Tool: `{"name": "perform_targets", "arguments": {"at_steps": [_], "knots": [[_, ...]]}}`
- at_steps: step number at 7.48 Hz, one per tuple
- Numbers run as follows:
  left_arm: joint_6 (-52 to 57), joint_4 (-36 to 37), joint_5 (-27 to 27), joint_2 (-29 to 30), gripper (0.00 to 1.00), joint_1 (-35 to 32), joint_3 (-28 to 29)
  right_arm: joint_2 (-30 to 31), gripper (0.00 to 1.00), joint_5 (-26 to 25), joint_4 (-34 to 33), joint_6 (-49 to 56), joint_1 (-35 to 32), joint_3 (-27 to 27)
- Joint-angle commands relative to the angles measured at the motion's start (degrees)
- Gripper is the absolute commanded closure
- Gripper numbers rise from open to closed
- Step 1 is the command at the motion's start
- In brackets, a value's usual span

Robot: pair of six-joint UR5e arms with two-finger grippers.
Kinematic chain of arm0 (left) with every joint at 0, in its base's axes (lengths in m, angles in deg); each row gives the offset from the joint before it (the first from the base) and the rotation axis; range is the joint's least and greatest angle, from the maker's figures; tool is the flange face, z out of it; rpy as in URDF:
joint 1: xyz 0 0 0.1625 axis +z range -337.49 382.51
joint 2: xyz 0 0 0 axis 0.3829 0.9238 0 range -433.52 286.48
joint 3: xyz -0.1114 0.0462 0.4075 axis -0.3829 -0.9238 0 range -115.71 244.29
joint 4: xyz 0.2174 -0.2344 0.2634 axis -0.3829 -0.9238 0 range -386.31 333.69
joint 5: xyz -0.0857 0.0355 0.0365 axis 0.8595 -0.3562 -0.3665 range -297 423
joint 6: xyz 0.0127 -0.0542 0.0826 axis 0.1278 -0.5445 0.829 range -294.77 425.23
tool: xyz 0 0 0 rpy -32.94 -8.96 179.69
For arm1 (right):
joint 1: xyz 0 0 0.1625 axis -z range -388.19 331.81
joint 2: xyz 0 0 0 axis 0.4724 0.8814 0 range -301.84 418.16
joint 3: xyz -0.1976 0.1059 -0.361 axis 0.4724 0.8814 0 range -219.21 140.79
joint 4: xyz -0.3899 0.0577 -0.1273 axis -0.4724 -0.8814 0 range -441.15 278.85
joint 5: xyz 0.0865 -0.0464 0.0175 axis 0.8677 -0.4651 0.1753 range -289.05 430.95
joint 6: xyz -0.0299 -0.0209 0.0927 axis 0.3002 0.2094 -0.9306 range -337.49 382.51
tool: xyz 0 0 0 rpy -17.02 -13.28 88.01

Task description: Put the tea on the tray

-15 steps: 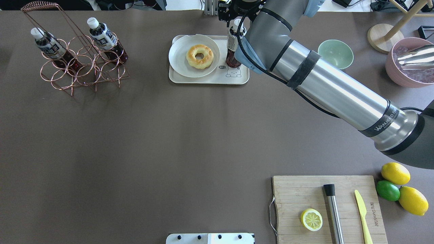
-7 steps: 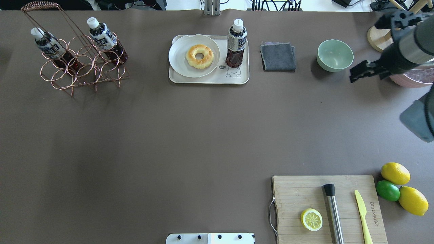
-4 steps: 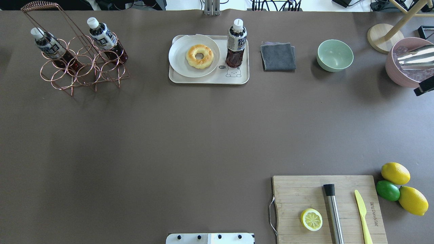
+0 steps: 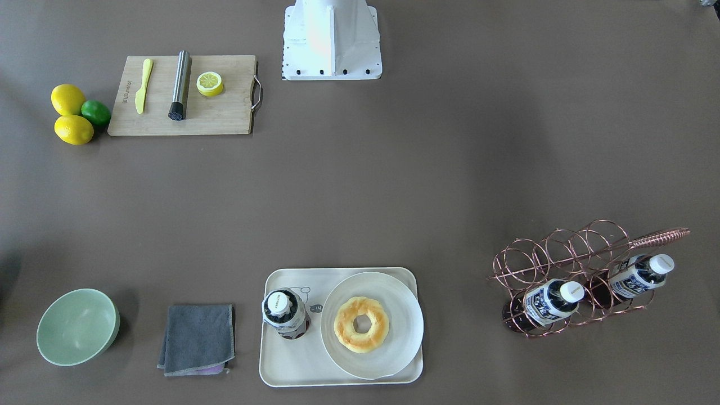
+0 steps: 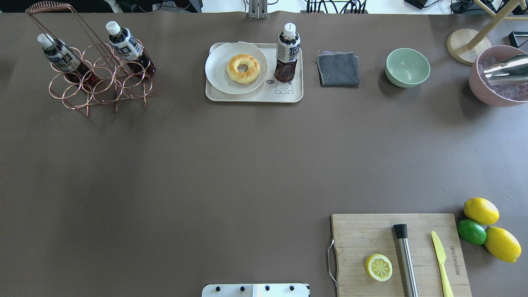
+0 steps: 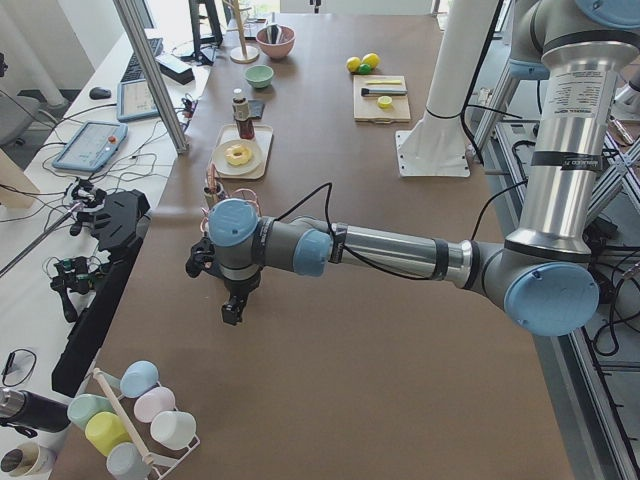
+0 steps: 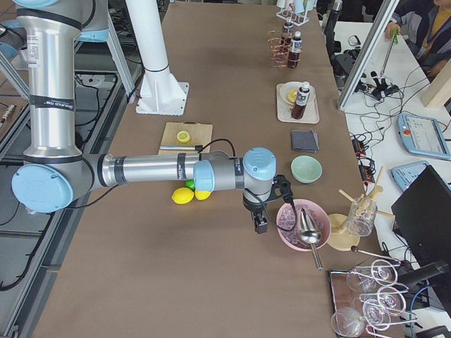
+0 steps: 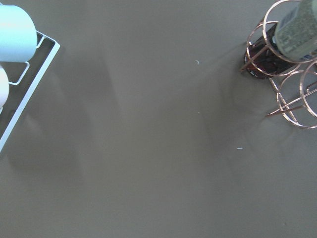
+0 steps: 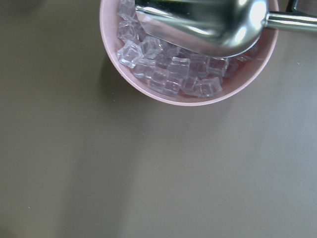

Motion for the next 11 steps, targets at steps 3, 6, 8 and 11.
{"name": "perform_targets", "arguments": {"at_steps": [3, 6, 8, 11], "knots": [[4.3, -1.6, -0.3, -0.5, 0.03, -7.5, 5.9, 0.8, 0.00, -1.3, 0.1, 3.6, -4.2, 1.4], [5.1, -12.9, -0.3, -4.3, 0.03, -8.8, 11.2, 0.4, 0.00, -1.2, 0.2, 2.5, -4.2, -0.6], [4.5, -13.1, -0.2, -4.2, 0.03, -8.8, 11.0, -0.8, 0.00, -1.2, 0.3, -0.1, -3.6, -0.9], [3.9, -12.4, -0.1, -3.3, 0.03, -8.7, 10.4, -0.4, 0.00, -0.7, 0.4, -0.1, -3.0, -0.8]]}}
